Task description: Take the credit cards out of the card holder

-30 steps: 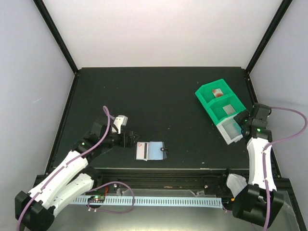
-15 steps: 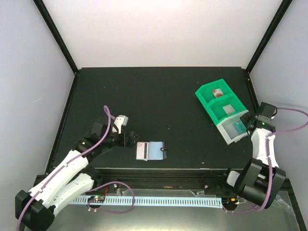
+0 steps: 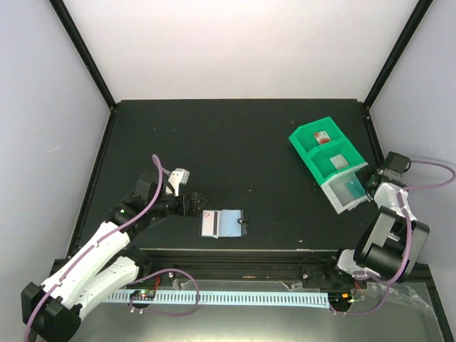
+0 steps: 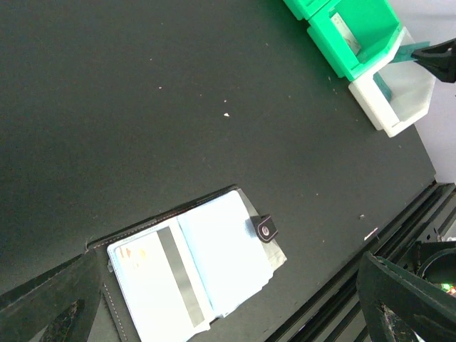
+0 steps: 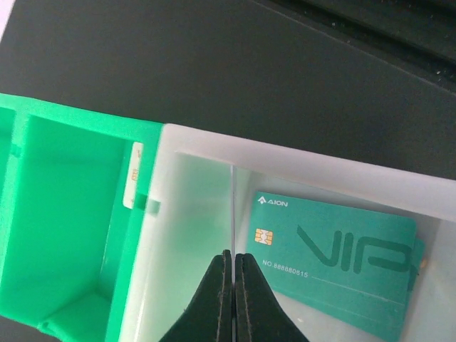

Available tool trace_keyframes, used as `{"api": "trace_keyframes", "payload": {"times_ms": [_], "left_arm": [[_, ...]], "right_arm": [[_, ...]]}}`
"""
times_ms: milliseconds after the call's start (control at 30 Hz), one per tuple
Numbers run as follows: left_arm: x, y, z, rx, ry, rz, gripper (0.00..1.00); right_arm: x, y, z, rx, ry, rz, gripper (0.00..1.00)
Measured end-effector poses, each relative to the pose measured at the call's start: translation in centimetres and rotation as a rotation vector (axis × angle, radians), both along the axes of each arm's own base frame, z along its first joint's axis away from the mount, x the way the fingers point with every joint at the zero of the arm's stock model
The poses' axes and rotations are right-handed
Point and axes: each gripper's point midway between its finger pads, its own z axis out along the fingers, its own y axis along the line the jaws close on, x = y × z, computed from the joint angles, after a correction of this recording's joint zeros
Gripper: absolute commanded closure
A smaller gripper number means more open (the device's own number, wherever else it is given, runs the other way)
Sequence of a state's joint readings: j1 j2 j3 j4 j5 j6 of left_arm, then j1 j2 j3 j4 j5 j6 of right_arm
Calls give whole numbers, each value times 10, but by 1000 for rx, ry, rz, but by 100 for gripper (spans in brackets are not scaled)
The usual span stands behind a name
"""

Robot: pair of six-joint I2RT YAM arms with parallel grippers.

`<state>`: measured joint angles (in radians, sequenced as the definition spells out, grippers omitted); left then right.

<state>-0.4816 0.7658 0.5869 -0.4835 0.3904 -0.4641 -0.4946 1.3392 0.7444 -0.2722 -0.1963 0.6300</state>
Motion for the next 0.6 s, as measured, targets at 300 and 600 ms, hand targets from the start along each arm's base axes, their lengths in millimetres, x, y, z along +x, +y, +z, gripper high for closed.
{"api": "trace_keyframes", "payload": {"times_ms": [300,600], "left_arm": [[3,-2,14,-14,-26,1,1],[3,-1,14,-13,-24,2,1]], "right_arm": [[6,3,-32,70,52,10,81],[-3,0,-33,46,95,-8,72]]}}
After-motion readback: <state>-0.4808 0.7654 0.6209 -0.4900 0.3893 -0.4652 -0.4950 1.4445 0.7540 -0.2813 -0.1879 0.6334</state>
